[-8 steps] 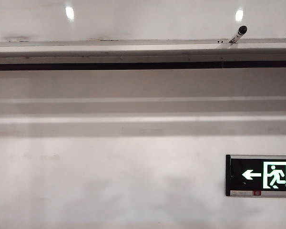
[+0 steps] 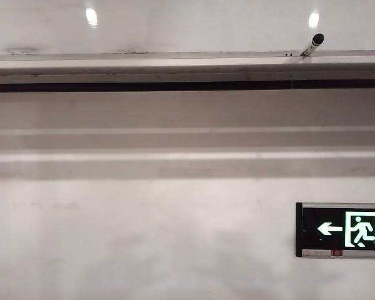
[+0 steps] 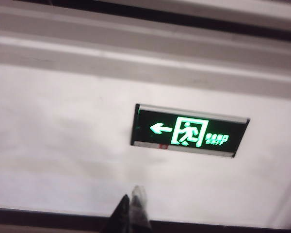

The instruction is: Take a marker from the whiteboard tray, write "Hi!" on the whiteboard, and then put the marker back vertically into the whiteboard tray.

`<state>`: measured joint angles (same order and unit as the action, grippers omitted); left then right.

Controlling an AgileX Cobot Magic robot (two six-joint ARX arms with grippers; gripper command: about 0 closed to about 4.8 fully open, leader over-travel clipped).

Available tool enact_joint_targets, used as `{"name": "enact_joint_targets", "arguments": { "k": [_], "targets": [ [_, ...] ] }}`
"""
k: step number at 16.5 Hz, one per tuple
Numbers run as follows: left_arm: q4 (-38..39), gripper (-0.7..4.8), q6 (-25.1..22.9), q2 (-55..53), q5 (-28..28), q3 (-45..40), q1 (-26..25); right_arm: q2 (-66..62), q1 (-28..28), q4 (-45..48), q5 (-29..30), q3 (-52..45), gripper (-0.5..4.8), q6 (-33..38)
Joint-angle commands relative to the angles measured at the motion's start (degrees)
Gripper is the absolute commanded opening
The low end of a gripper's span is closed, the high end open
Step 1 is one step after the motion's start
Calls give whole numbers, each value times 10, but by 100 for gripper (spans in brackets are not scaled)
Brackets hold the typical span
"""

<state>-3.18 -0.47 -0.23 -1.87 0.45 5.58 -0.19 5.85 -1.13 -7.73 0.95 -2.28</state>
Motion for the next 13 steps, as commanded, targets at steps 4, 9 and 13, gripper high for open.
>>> {"name": "enact_joint_targets", "arguments": {
  "k": [4,9,13],
  "targets": [
    [103,-5,81,-35,0,184,0,-42,1,-98,-1,241,-2,40],
    [163,-5,80,-244,-81,451,0,-256,2,-125,67,476,-2,40],
    [183,-5,80,-379,-125,614,11,-412,37,-69,104,566,-2,40]
  ]
}}
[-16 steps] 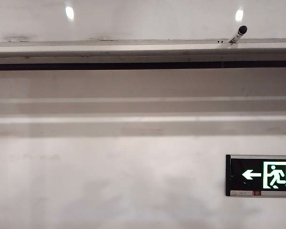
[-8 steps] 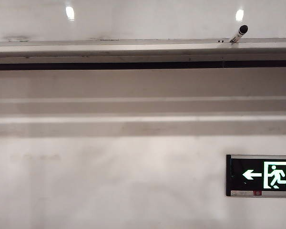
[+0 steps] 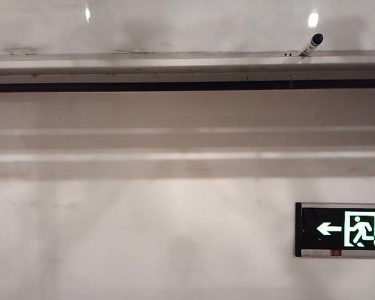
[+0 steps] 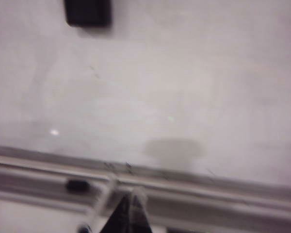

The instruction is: Take a marker from the whiteboard tray, write "Hi!" on the whiteboard, and then put the marker back vertically into the whiteboard tray.

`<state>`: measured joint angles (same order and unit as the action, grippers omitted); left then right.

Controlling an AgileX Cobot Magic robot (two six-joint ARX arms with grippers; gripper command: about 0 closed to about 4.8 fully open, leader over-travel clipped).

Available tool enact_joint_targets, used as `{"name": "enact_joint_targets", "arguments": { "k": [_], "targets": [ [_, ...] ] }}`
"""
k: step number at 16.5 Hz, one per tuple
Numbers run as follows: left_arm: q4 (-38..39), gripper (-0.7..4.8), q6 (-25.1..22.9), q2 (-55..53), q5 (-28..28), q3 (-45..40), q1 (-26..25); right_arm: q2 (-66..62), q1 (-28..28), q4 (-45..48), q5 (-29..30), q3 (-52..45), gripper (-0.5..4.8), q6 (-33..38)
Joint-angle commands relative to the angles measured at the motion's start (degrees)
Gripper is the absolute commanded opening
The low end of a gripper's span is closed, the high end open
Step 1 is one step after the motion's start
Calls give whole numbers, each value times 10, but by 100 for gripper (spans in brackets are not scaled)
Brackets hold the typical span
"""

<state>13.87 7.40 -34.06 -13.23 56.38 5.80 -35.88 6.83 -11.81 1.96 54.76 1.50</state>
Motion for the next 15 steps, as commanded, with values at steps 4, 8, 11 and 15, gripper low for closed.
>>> {"name": "enact_joint_targets", "arguments": {
  "k": [4,8,11,15],
  "targets": [
    [37,-5,2,-111,-12,130,66,-160,160,83,-145,34,-1,80],
    [10,-5,1,-118,-10,142,119,-182,235,210,-216,-29,91,76],
    [3,-5,1,-118,-10,142,119,-186,233,242,-244,-88,444,67],
    [4,-5,1,-118,-10,142,119,-226,229,290,-271,-117,440,53]
  ]
}}
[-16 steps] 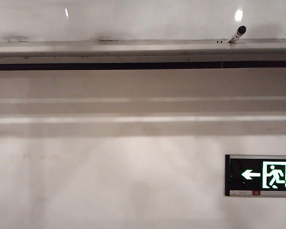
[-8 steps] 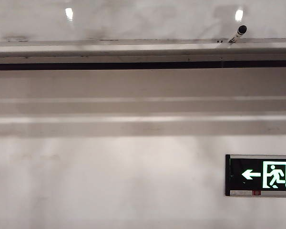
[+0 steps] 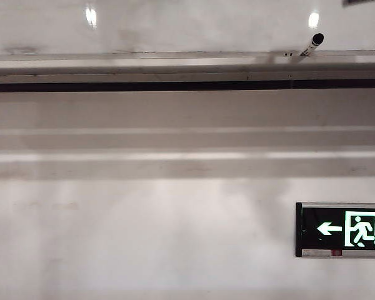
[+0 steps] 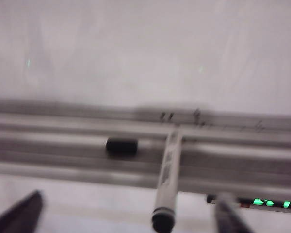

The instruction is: Take a marker from the whiteboard tray, write "Hi!" on the whiteboard, and then put the marker back vertically into the whiteboard tray.

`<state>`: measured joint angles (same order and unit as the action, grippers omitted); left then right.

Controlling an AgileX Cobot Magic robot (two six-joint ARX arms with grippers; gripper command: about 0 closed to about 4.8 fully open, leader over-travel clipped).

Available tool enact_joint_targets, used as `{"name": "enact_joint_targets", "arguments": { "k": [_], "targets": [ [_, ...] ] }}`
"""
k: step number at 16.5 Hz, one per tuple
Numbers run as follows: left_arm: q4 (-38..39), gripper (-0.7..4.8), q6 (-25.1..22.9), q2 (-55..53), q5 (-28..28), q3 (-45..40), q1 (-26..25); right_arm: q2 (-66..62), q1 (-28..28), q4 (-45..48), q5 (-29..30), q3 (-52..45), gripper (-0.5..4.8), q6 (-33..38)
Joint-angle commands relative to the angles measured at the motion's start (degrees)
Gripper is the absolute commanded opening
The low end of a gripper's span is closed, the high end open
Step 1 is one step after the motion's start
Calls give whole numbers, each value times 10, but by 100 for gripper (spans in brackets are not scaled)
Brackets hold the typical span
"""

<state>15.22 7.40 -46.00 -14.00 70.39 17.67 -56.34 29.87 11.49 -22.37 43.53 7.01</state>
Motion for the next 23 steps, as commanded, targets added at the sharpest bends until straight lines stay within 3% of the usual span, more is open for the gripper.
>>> {"name": "enact_joint_targets", "arguments": {
  "k": [1,4,7,13,16,23],
  "targets": [
    [-10,-5,1,1,-2,2,0,-39,-9,83,-36,-4,440,-5],
    [-11,-5,1,1,-2,2,0,-95,-41,135,-30,-4,430,-16],
    [-11,-5,1,1,-2,2,0,-128,-74,156,33,-3,387,-17],
    [-12,-5,2,1,-2,2,0,-148,-87,175,57,-3,385,-57],
    [-15,-5,2,0,-2,2,0,-161,-87,175,60,-3,289,-70],
    [-21,-5,2,-2,-2,2,0,-170,-98,197,58,-3,282,-73]
  ]
}}
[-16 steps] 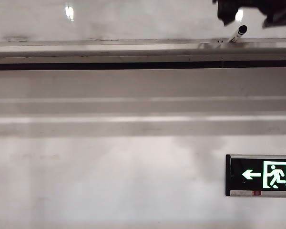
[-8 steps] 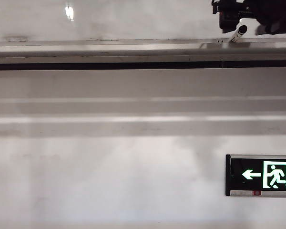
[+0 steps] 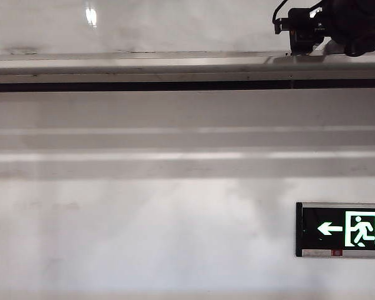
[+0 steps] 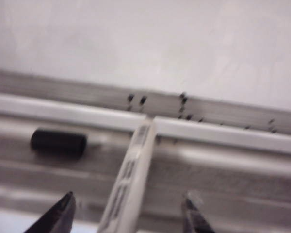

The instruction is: Take a marker from the whiteboard tray, write "Hi!" on the whiteboard, and then put the marker back vertically into the whiteboard tray.

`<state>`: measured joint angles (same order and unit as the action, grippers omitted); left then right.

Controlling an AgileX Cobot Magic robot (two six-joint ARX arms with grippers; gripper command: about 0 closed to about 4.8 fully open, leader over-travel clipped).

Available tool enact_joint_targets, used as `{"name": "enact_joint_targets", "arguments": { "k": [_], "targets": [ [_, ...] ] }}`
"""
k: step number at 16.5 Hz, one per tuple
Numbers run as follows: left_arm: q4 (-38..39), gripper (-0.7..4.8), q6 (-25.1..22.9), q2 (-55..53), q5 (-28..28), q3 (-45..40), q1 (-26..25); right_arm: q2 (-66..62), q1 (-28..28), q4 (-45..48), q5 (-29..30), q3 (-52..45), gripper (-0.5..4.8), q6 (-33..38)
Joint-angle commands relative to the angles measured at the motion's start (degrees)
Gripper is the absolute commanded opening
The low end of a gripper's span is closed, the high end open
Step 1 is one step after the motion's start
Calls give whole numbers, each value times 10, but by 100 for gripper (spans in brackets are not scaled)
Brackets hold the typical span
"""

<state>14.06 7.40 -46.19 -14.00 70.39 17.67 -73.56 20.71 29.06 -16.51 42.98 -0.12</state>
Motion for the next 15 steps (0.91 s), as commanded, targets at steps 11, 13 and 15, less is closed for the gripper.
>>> {"name": "enact_joint_targets", "arguments": {
  "k": [11,13,15],
  "targets": [
    [-9,-5,2,-4,-2,2,0,-7,-23,25,32,2,197,-1],
    [-9,-5,2,-4,-2,2,0,-7,-23,25,32,2,132,-2],
    [-9,-5,2,-4,-2,2,0,-7,-23,25,32,2,52,-2]
  ]
}}
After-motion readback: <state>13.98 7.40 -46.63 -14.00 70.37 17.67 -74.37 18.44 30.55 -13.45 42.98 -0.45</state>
